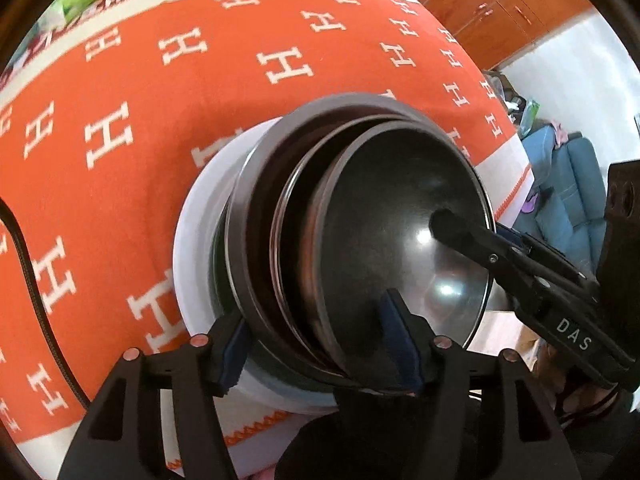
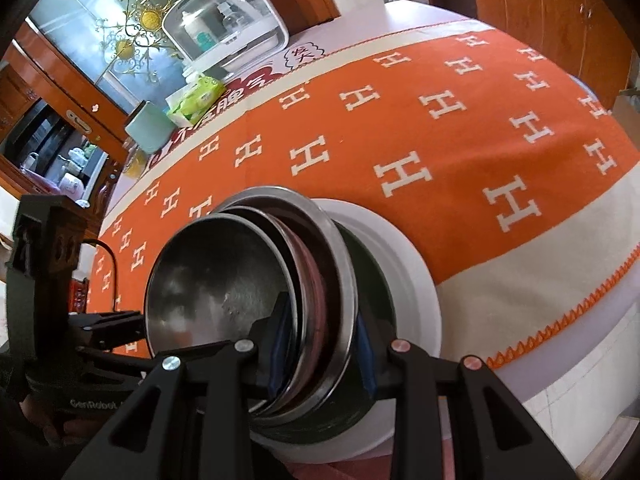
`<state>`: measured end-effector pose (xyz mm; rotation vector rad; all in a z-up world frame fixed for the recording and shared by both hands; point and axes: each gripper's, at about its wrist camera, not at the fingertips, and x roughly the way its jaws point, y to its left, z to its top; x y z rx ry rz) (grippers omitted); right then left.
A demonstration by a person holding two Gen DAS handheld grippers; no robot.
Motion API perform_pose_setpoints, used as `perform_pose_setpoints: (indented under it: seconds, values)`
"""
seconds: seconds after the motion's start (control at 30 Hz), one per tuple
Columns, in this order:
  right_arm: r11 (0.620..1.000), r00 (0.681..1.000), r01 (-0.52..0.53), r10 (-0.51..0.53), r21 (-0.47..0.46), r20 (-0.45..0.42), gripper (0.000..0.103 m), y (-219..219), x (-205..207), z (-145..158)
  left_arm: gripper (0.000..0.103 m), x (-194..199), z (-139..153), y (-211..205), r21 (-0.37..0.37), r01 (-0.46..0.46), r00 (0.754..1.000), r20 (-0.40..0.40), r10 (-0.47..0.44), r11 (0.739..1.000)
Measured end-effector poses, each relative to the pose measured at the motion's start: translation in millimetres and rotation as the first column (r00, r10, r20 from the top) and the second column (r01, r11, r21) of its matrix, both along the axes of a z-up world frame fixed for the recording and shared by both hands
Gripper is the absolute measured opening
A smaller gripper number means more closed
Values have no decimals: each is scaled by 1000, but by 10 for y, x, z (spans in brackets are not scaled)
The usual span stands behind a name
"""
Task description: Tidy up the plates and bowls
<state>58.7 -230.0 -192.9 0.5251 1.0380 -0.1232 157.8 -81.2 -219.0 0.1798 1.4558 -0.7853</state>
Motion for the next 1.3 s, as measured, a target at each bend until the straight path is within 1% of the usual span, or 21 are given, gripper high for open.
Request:
perform_pose_setpoints:
  seconds: [0.1,0.17,0.23,0.3,0.37,0.47,0.57,0.67,0.77,0.87,0.93,1.0,1.03,1.07,1.13,1.17,1.2,1.23,1.27,1.3]
  values:
    - [1000,1000,7,-7,-2,-12,30,0,-19,6,65,0,36,8,1,-11,1000,5,11,1000]
    - [1000,1000,5,-5,-7,-17,31,9,-27,14,68,7,73,28,2,-35,999,21,35,999]
    - [1000,1000,0,0,-14,-17,34,21,-31,33,70,3,150,88,-7,-67,997,43,67,998]
    - [1000,1000,-10,10,-23,-7,40,30,-36,66,71,-1,214,119,-18,-97,993,63,98,995]
    - [999,1000,-16,16,-36,5,44,24,-30,90,75,-9,275,160,-21,-139,986,93,140,990]
    - [998,999,-38,39,-42,20,47,-17,-3,132,75,-30,332,220,-24,-199,972,122,200,980]
    - [998,997,-57,59,-36,43,49,-80,20,181,75,-81,410,286,-38,-263,953,148,266,964]
    - [997,995,-74,76,-33,70,49,-138,21,251,75,-161,494,326,-41,-323,928,180,325,946]
    - [993,990,-104,110,-60,93,50,-157,-6,335,75,-272,598,373,-63,-377,897,222,382,924]
    - [986,979,-154,161,-62,123,50,-187,-39,432,75,-405,713,411,-74,-432,863,258,435,899]
    - [979,970,-191,199,-71,136,52,-202,-65,514,75,-508,795,436,-85,-471,836,273,475,878]
    - [969,960,-228,239,-90,148,58,-211,-103,602,76,-607,892,456,-93,-502,810,296,506,860]
    - [963,953,-249,263,-103,153,59,-214,-127,656,78,-657,941,467,-99,-513,798,310,517,852]
    - [956,946,-270,286,-116,153,61,-217,-154,709,83,-721,1014,479,-107,-529,779,331,532,842]
    - [942,932,-310,328,-133,154,73,-225,-204,807,89,-811,1129,498,-125,-550,752,358,554,826]
    - [934,925,-329,348,-140,152,85,-229,-236,858,91,-855,1189,501,-134,-559,738,368,565,818]
    - [927,918,-348,368,-143,151,93,-233,-263,903,92,-891,1248,498,-138,-567,729,375,572,812]
    - [920,912,-363,383,-145,148,94,-239,-288,940,96,-918,1292,491,-136,-570,726,379,574,810]
    - [912,905,-381,402,-152,138,95,-238,-313,994,102,-954,1349,480,-131,-570,727,381,572,811]
    - [906,901,-393,414,-158,132,96,-237,-339,1043,102,-983,1393,471,-131,-568,727,382,570,812]
